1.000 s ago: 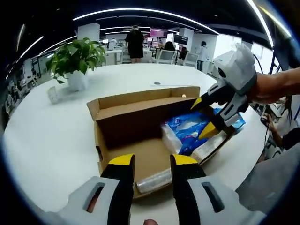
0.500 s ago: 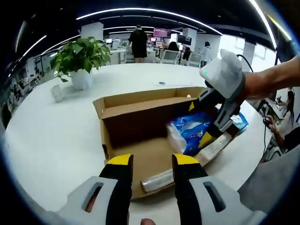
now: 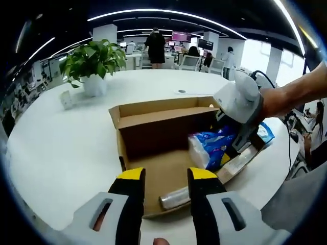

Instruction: Operate the shoe box by opening the lid, removing the specified soft item, and placing it in the target area until the item is outside and the box remains undamaged.

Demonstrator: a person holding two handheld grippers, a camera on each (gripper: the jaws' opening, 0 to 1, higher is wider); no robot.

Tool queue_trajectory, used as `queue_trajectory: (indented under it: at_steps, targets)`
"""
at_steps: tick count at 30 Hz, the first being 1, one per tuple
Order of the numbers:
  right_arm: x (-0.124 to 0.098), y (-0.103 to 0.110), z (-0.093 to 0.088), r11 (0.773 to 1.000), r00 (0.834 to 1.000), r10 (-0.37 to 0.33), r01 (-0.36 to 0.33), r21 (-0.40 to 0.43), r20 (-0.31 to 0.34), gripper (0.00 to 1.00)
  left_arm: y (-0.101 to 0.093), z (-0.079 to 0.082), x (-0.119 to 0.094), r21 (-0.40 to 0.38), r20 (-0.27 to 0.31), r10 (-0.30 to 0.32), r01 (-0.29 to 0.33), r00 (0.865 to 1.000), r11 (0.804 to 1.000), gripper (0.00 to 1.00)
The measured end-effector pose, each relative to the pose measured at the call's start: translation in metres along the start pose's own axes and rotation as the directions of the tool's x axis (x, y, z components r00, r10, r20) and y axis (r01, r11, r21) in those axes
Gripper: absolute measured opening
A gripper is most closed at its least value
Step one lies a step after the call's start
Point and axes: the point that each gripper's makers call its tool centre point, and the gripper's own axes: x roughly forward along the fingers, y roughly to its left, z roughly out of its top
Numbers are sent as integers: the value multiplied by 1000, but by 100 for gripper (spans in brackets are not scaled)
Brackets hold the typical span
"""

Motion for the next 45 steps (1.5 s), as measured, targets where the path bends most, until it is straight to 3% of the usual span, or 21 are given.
queue_trajectory:
  at_steps: [4, 8, 11, 16, 45]
  targets:
    - [-1, 3, -1, 1000, 1000, -4, 3, 19, 13, 55, -1, 0, 0, -2, 0, 0, 0, 1000, 1000, 33]
    - [-4, 0, 3, 990, 995, -42, 31, 135, 85, 41, -1, 1, 1, -1, 5, 2, -2, 1000, 1000, 32]
    - [-8, -6, 4, 986, 992, -56, 37, 162, 117, 36, -1, 1, 0, -10, 6, 2, -2, 1000, 1000, 31]
    - [-19, -1, 8, 975, 984, -50, 11, 222, 173, 35, -2, 3, 0, -18, 11, 1, -1, 1000, 1000, 29]
    - [-72, 3, 27, 977, 944, -166, 118, 179, 286, 35, -9, 5, 1, -14, 19, -37, 37, 999, 999, 31]
